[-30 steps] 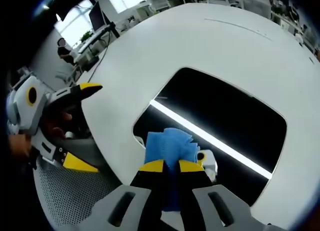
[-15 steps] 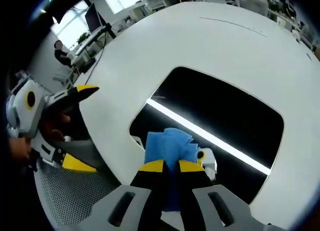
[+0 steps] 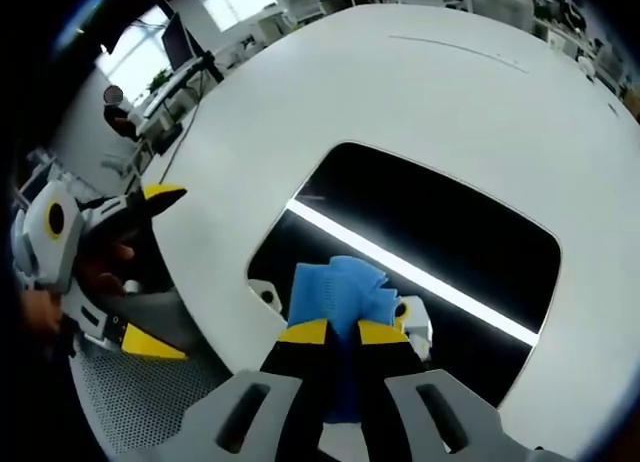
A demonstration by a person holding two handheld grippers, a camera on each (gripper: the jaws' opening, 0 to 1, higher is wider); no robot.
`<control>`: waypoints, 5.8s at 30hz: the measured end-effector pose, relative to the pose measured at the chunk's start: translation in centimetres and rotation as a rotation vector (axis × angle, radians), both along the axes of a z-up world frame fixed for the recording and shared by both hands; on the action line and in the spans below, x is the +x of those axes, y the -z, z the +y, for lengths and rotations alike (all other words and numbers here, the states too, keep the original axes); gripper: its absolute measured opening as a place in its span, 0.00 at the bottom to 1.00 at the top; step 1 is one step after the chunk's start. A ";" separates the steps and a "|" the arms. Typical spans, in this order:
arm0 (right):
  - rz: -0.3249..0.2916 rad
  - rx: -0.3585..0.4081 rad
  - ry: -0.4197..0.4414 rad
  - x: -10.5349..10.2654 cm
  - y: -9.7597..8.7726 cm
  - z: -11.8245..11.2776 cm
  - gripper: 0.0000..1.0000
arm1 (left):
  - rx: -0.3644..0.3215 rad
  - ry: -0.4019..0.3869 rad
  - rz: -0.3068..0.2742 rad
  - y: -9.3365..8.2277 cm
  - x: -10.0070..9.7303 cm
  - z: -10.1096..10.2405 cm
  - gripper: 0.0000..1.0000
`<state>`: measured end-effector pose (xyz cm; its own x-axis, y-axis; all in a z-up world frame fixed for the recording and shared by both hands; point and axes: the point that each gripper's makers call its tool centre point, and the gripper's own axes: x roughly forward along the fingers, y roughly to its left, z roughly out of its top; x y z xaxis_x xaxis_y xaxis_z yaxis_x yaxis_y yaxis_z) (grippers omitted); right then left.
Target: Wipe the mirror surface with the cleaning cloth until all visible marks leave the cleaned area.
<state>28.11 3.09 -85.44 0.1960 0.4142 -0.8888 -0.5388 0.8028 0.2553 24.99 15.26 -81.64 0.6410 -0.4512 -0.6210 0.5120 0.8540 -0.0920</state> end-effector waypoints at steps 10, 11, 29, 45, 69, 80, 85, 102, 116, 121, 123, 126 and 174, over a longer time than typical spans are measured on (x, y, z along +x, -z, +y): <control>-0.002 0.002 0.016 1.1 0.0 0.1 0.04 | 0.001 0.005 0.003 0.1 0.0 0.0 0.99; -0.001 0.002 0.019 1.2 0.0 0.1 0.04 | 0.001 0.005 0.004 0.1 0.0 0.0 0.99; 0.001 0.004 0.042 3.8 0.0 0.0 0.04 | -0.005 -0.003 0.009 0.1 0.0 0.1 0.99; -0.009 -0.003 0.059 6.1 -0.6 -0.1 0.04 | -0.004 -0.008 0.009 0.1 0.0 0.2 0.99; -0.006 -0.021 0.097 11.6 0.2 -0.4 0.04 | 0.008 -0.015 0.010 0.5 0.3 0.5 0.99; -0.006 -0.024 0.089 11.4 0.0 -0.5 0.04 | 0.009 -0.022 0.008 0.4 0.3 0.6 0.99; -0.005 -0.021 0.087 11.5 0.1 -0.6 0.04 | 0.013 -0.019 0.009 0.4 0.3 0.6 0.99; -0.011 -0.042 0.093 11.5 0.1 -2.8 0.04 | 0.020 -0.017 0.010 0.6 0.3 0.7 0.99; -0.010 -0.056 0.104 11.2 0.0 -4.5 0.04 | 0.023 -0.019 0.009 0.5 0.2 0.7 0.99; -0.014 -0.060 0.106 11.2 -0.1 -4.5 0.04 | 0.024 -0.022 0.011 0.5 0.2 0.7 0.99; -0.015 -0.059 0.108 11.0 -0.2 -4.5 0.04 | 0.026 -0.023 0.011 0.5 0.2 0.8 0.99; -0.015 -0.060 0.111 11.0 -0.1 -4.5 0.04 | 0.024 -0.027 0.011 0.5 0.2 0.8 0.99; -0.033 -0.028 0.134 4.6 0.2 -4.6 0.04 | 0.003 -0.028 -0.008 -0.1 0.4 0.4 0.99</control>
